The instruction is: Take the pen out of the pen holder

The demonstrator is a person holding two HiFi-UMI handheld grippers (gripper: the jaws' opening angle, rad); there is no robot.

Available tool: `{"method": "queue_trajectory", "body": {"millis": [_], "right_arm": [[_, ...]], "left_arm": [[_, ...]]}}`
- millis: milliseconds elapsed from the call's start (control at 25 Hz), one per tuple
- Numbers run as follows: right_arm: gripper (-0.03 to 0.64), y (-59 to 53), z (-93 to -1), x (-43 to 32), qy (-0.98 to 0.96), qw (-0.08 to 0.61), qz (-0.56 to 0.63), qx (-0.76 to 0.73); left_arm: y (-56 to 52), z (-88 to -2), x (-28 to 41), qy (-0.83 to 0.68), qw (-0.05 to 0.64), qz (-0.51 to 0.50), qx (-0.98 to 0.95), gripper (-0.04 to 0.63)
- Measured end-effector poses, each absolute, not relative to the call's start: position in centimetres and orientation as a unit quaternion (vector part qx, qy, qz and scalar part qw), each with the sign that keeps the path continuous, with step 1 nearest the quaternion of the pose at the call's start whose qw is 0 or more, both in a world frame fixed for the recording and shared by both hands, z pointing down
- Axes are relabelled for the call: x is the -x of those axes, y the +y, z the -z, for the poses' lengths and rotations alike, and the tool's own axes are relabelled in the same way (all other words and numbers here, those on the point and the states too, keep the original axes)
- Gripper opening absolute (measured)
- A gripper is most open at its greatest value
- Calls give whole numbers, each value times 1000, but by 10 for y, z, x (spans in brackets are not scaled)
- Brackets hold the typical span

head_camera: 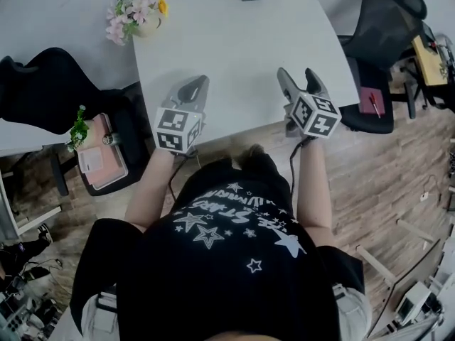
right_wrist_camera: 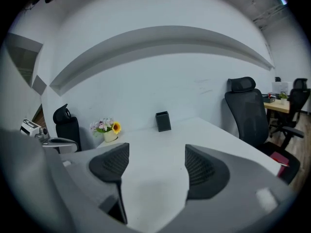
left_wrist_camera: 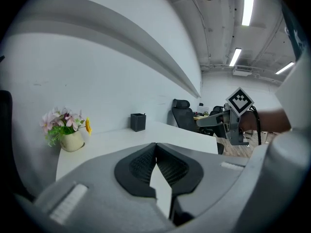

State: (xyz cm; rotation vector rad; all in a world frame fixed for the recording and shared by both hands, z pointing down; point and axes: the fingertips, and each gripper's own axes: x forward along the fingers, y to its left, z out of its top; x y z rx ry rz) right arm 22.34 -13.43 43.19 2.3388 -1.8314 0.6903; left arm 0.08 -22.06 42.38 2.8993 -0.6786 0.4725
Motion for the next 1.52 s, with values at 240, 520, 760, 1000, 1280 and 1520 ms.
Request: {"method": "queue_trajectory", "body": {"millis": [240,520,760,1000,1280,1520], "right_arm": [[354,-186,-432,-255,-620,51,-225,-750],[354,-261,-425,-289,-672,52,-217,-706],[354,-323,-422,-322,-716,69,-210,-663],[354,-389,-411,-350,-752,83,-175,-630],[351,-446,-418,-357,-779,93,-146,-603],[316,-473,-436,-364,-781,95,-145,-600]], "left_arm": [[-245,-418,-8,-264,62,-153,-950,11],[-273,-419,-34,-321,67,-161,-931,11],[-300,-407,-59,-377,71,-157,-910,11],[-328,-398,-82,-417,72,-159,-892,11],[-347,-396,-96,-448,81,-160,-876,11],[-357,-401,-106,-460,86,-166,-868,11]]}}
